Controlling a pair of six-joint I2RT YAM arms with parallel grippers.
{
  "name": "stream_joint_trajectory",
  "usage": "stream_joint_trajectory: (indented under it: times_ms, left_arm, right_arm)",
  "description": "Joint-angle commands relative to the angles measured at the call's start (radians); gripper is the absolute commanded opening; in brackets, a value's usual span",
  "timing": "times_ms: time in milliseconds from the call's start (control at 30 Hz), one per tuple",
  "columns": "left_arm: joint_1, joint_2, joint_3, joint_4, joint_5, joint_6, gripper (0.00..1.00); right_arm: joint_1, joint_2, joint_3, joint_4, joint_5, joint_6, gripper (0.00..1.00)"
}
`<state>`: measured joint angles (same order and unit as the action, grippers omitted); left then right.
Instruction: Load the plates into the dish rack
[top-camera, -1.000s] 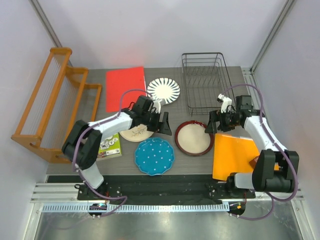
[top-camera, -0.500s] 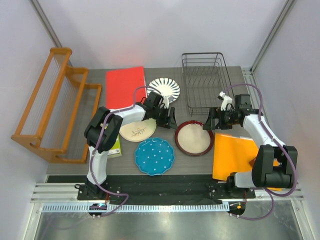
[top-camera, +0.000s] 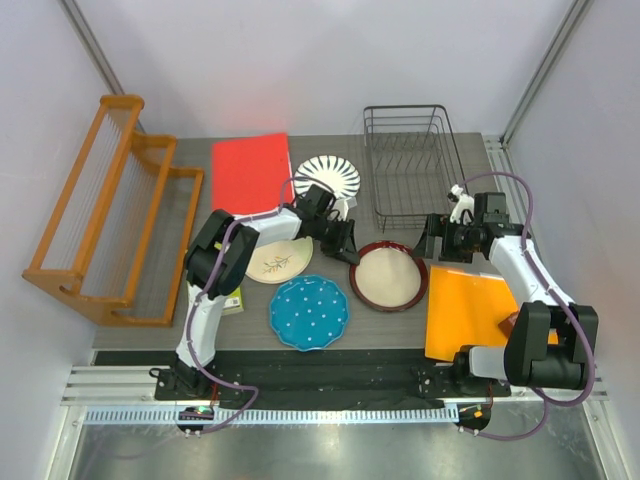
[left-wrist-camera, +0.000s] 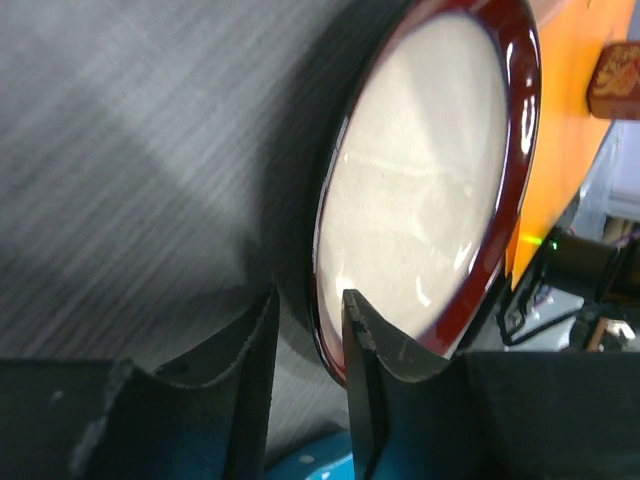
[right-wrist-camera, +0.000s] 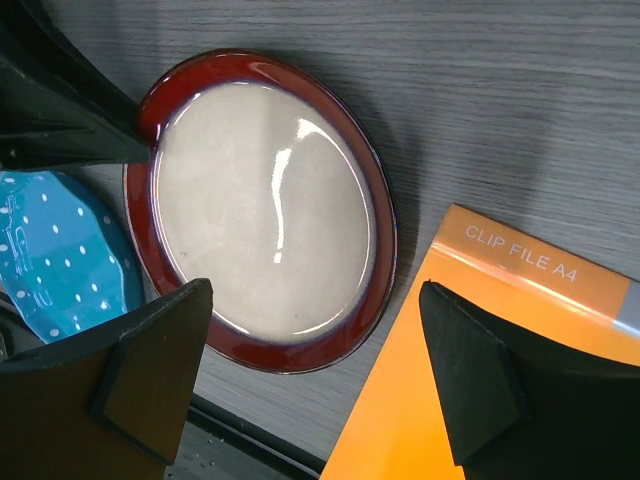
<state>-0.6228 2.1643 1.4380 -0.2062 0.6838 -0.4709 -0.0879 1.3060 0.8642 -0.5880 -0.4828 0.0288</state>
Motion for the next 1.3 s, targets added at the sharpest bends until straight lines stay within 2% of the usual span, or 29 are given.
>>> stream_joint_trajectory:
  times_ms: [0,67,133,267,400,767,933,1267]
  left_arm:
    - [-0.002,0.009,0.019,-0.097,0.112,0.075,0.28]
    - [0.003,0.014,0.013,-0.121,0.172,0.087,0.23]
    - [0.021,0.020,-0.007,-0.105,0.203,0.077,0.11]
    - [0.058,0.046,-0.025,-0.065,0.244,0.092,0.06]
    - [0.095,0.063,-0.011,-0.035,0.282,0.100,0.00]
    - [0.117,0.126,0.027,0.005,0.365,0.089,0.00]
    - [0.118,0.140,-0.004,0.099,0.407,0.034,0.00]
    - [0.118,0.203,0.062,0.163,0.438,-0.051,0.00]
  right_arm:
    - [-0.012,-0.014,-0.002,0.016,-0.014,0.017,0.90]
    - [-0.013,-0.001,0.001,0.016,-0.057,0.005,0.90]
    - [-0.015,0.028,0.002,0.014,-0.129,-0.018,0.90]
    - [-0.015,0.071,0.009,0.014,-0.217,-0.048,0.90]
    - [-0.015,0.114,0.013,0.014,-0.235,-0.050,0.90]
    - [-0.013,0.210,-0.017,0.065,-0.227,0.015,0.85]
    - [-0.012,0.222,-0.086,0.086,-0.273,0.069,0.82]
    - [-0.012,0.219,-0.183,0.204,-0.287,0.163,0.82]
